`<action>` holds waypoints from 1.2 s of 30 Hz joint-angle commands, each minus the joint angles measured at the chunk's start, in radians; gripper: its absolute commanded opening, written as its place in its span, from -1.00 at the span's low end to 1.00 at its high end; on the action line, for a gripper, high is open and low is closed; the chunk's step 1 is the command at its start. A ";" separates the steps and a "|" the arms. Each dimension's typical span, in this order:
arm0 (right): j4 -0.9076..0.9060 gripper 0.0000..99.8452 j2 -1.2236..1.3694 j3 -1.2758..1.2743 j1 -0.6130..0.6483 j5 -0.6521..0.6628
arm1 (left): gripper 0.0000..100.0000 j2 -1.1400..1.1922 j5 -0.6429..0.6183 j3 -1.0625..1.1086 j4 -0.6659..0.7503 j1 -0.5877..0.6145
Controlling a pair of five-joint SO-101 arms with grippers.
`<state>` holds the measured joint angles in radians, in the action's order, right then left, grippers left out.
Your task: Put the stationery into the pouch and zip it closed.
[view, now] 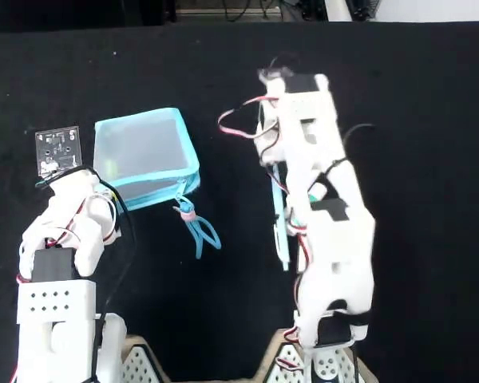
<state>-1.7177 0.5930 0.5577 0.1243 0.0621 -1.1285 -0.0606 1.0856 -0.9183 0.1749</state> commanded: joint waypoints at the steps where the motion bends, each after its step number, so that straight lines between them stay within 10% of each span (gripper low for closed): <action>1: -0.044 -0.98 -0.209 0.021 -0.003 -0.008 | -0.94 0.000 0.011 -0.004 0.014 0.008; 12: 0.046 -0.98 -0.773 -0.351 0.087 -0.015 | -0.94 0.000 0.011 -0.004 0.014 0.008; 36: 1.037 -0.98 -2.129 -1.457 0.540 -0.009 | -0.94 0.000 0.008 -0.004 0.014 0.007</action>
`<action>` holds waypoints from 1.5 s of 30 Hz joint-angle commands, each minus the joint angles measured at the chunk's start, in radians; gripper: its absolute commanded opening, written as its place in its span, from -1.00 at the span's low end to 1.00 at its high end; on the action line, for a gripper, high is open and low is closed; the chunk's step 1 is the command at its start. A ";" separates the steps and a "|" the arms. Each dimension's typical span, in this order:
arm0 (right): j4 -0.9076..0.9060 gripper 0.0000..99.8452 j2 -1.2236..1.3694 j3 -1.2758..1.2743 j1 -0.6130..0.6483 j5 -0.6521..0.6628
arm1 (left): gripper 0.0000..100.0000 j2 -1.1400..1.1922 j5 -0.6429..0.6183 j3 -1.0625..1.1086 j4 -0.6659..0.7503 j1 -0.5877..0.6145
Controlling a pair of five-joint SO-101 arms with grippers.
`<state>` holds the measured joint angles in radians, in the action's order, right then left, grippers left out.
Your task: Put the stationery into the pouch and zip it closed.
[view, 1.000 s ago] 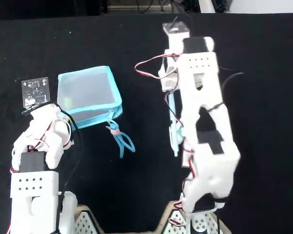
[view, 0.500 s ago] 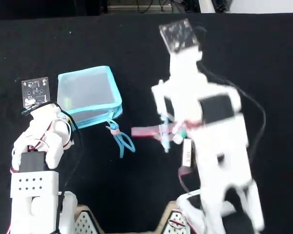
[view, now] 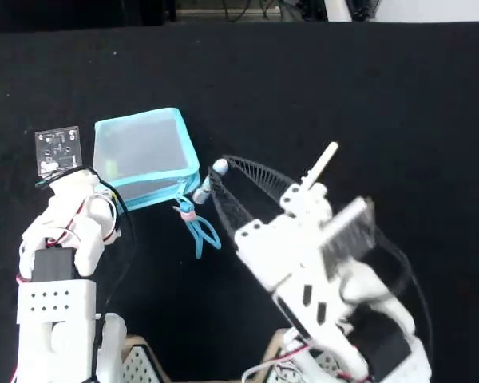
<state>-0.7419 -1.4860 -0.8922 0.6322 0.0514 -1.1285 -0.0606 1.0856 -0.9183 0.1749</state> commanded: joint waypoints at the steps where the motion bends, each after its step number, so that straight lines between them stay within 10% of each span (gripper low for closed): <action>1: 0.063 -0.98 -0.050 -0.005 0.040 0.002 | -0.94 0.000 0.008 -0.004 0.014 0.007; 15: 0.387 -0.98 0.025 -0.214 0.158 0.006 | -0.94 0.000 0.006 -0.004 0.014 0.007; 26: 0.724 -0.98 0.018 -0.547 0.157 0.351 | -0.94 0.000 0.009 -0.004 0.012 0.007; 45: 0.413 -0.72 0.025 -0.575 0.163 0.347 | -0.94 0.000 0.008 -0.004 0.014 0.007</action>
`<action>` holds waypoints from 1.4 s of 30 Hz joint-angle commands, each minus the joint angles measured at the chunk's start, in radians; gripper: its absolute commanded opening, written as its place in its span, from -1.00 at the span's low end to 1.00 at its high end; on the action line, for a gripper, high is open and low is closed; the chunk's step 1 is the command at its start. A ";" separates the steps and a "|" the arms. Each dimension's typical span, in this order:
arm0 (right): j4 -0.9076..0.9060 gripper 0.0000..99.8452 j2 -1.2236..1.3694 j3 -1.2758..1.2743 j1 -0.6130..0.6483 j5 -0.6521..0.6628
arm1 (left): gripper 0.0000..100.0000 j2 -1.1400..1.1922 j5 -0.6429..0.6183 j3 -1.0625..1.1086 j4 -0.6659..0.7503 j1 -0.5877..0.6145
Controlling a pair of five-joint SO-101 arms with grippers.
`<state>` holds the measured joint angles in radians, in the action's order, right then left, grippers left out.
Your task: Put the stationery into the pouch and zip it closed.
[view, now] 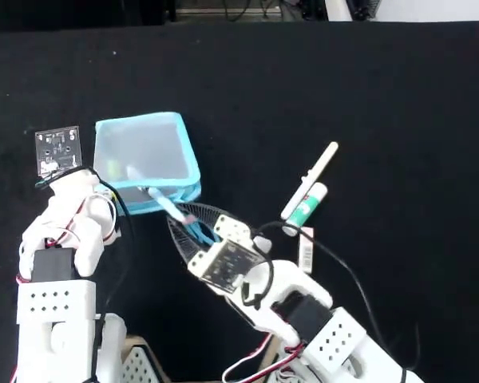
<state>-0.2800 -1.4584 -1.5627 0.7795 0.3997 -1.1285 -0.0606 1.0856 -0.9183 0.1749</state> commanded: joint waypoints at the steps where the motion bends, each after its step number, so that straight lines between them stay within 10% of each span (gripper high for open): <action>1: -0.069 -0.64 -0.002 0.114 0.015 -0.003 | -0.94 0.000 0.008 -0.004 0.014 0.007; 15: -0.546 -0.80 -0.001 0.547 -0.061 -0.091 | -0.94 0.000 0.009 -0.004 0.014 0.007; 28: -0.628 -0.87 0.024 0.579 -0.270 -0.092 | -0.94 0.000 0.008 -0.004 0.014 0.007; 42: -0.867 -0.87 0.728 1.043 -0.617 -0.290 | -0.94 0.000 0.009 -0.004 0.014 0.007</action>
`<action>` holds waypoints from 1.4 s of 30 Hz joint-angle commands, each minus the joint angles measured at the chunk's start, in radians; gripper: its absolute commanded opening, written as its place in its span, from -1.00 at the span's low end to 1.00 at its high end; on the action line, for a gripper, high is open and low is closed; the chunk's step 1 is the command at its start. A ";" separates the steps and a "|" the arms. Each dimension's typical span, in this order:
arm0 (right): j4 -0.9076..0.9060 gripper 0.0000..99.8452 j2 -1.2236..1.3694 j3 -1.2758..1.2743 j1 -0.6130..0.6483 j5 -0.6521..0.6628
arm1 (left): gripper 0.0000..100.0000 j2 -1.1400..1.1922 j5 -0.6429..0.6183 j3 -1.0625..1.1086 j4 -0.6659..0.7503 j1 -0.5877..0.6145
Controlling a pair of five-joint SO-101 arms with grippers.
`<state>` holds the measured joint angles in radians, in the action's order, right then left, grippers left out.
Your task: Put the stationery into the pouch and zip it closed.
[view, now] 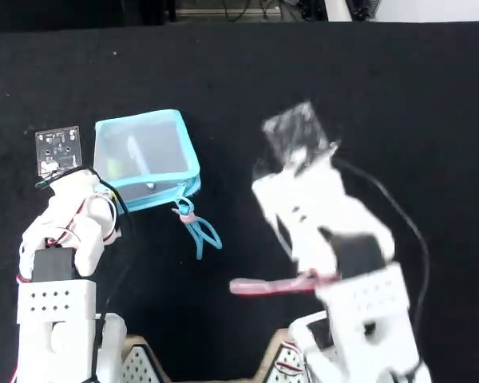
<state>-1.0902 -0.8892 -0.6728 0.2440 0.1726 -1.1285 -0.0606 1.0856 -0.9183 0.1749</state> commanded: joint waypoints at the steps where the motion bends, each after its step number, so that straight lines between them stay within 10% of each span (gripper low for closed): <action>1: -0.068 -0.87 0.214 0.185 -0.110 -0.086 | -0.94 0.000 0.009 -0.004 0.014 0.007; 13: -0.052 -0.49 0.691 0.372 -0.279 -0.342 | -0.94 0.000 0.011 -0.004 0.014 0.007; 42: -0.210 -0.63 1.650 1.274 -0.367 -0.430 | -0.94 -0.002 0.011 0.001 0.014 0.008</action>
<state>-1.2221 0.7281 0.4503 -0.1212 -0.2478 -1.1285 -0.0606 1.0871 -0.9183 0.1749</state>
